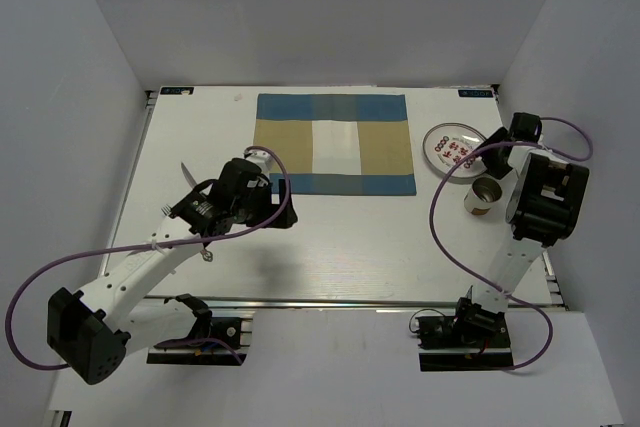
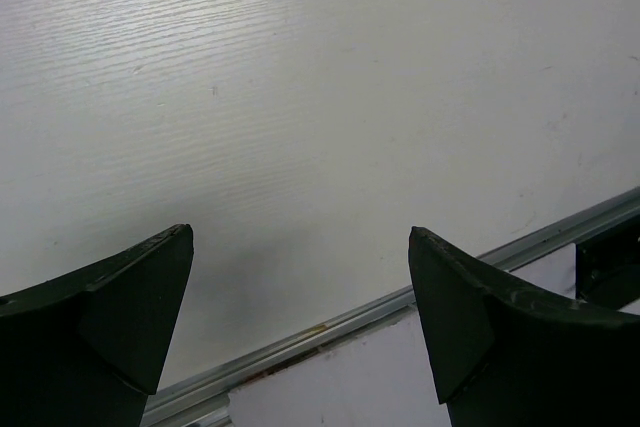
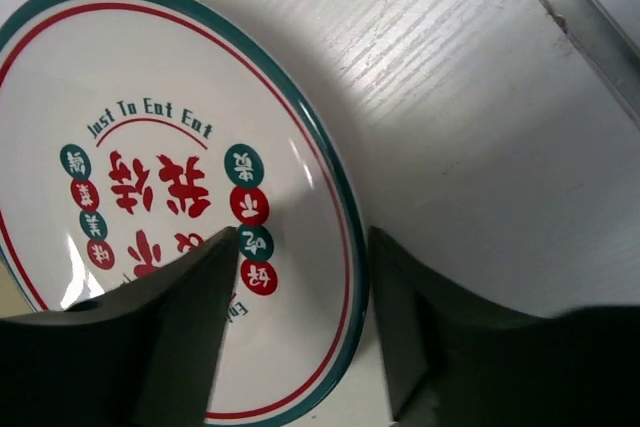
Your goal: Set the dinner table for one person
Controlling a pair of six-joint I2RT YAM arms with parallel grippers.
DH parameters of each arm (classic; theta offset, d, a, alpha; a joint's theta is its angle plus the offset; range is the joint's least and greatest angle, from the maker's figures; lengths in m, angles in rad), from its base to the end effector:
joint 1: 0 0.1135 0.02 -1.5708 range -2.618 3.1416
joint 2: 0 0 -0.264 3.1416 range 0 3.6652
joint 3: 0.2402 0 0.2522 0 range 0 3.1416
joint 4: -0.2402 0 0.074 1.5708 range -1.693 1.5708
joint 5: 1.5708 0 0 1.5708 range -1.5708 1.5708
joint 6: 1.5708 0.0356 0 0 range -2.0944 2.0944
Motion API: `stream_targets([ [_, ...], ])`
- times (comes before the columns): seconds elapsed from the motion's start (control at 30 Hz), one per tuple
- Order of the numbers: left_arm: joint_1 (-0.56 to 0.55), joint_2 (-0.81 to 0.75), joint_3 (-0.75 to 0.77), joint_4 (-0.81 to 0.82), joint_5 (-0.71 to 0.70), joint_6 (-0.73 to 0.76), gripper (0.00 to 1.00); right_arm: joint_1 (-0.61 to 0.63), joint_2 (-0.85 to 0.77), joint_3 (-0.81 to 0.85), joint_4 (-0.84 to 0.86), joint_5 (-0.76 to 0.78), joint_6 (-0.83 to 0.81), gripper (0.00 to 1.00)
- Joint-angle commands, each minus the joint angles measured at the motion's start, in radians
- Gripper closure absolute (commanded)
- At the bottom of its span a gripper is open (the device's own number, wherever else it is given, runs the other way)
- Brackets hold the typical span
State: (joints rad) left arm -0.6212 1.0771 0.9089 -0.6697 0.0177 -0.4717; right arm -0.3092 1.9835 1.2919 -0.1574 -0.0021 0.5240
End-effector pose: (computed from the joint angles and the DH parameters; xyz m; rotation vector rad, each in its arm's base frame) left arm 0.1783 -0.1284 0.2827 0.1933 2.4683 -0.5125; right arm 0.4051 -0.1293 0.1631 0.9793 2.2155 0.1005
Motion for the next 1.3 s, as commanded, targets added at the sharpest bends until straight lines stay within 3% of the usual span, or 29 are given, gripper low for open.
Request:
stream_targets([
  [0.0,-0.002,-0.009,-0.005,0.033,0.060,-0.007,0.02,-0.011,0.038,-0.026,0.058,-0.058,0.036,0.44],
  [0.1,-0.002,-0.023,-0.007,0.027,0.051,-0.011,0.02,-0.013,0.054,-0.026,0.064,-0.067,0.048,0.57],
  [0.23,-0.002,-0.040,-0.010,0.009,0.031,-0.012,0.02,-0.014,0.071,-0.020,0.067,-0.082,0.054,1.00],
  [0.57,-0.002,-0.091,-0.001,-0.087,-0.186,-0.073,0.02,-0.001,-0.058,0.035,0.059,-0.157,0.119,1.00],
  [0.87,-0.002,-0.201,-0.008,-0.122,-0.373,-0.151,0.02,0.056,-0.227,0.095,0.177,-0.274,0.220,1.00],
  [1.0,-0.002,-0.171,0.025,-0.189,-0.479,-0.188,0.02,0.175,-0.212,0.220,0.159,-0.385,0.169,1.00],
  [1.13,-0.002,-0.106,0.087,-0.214,-0.565,-0.179,0.02,0.269,-0.140,0.239,0.145,-0.533,0.160,1.00],
  [1.27,-0.002,-0.083,0.097,-0.176,-0.573,-0.153,0.02,0.369,-0.075,0.164,0.367,-0.665,0.237,1.00],
])
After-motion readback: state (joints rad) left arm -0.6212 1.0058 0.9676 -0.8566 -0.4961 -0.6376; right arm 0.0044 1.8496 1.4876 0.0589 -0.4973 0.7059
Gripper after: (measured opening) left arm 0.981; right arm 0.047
